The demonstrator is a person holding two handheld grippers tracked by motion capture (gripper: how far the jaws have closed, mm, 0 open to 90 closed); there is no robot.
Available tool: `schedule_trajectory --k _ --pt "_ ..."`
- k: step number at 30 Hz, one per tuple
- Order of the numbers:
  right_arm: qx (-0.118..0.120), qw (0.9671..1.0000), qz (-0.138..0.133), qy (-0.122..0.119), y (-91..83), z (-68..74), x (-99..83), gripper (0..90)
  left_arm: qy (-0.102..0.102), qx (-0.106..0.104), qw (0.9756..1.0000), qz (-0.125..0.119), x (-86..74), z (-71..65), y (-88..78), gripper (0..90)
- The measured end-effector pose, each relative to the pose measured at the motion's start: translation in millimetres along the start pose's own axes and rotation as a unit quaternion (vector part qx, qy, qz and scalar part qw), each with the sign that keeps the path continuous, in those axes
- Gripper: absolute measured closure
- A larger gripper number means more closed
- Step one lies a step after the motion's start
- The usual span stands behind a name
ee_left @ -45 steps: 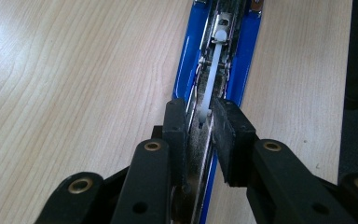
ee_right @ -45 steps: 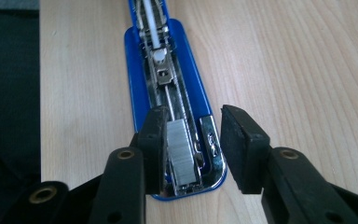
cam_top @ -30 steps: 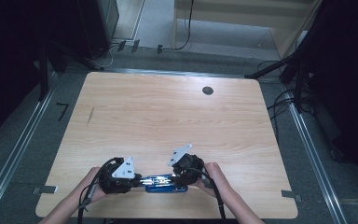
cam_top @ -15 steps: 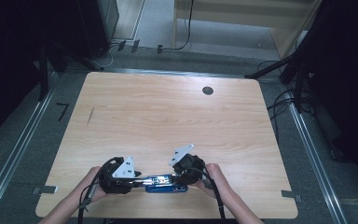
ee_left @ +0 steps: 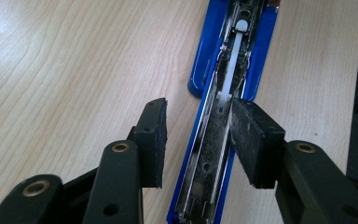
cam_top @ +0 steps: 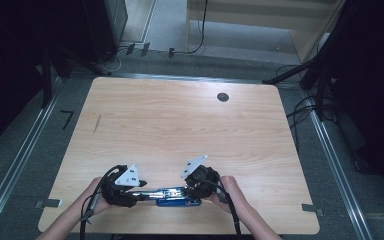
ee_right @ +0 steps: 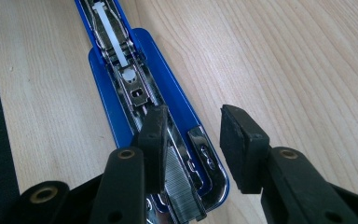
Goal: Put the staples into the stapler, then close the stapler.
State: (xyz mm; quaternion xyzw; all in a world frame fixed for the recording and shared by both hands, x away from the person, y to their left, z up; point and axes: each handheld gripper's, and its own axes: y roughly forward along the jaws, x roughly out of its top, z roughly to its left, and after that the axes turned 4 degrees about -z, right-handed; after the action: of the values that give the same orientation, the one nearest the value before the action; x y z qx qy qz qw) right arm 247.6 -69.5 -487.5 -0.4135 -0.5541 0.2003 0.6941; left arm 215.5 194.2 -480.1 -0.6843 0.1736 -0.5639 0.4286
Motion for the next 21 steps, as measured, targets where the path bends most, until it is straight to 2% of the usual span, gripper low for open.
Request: schedule_trajectory --k 10,21 --pt "0.000 1.0000 0.003 0.003 0.0 1.0 0.3 65.0 -0.005 -0.001 1.0000 0.003 -4.0 2.3 -4.5 57.0" --pt "-0.006 1.0000 0.006 -0.005 0.4 3.3 1.1 66.6 -0.016 -0.014 0.9998 -0.001 -9.0 7.2 -8.9 53.4"
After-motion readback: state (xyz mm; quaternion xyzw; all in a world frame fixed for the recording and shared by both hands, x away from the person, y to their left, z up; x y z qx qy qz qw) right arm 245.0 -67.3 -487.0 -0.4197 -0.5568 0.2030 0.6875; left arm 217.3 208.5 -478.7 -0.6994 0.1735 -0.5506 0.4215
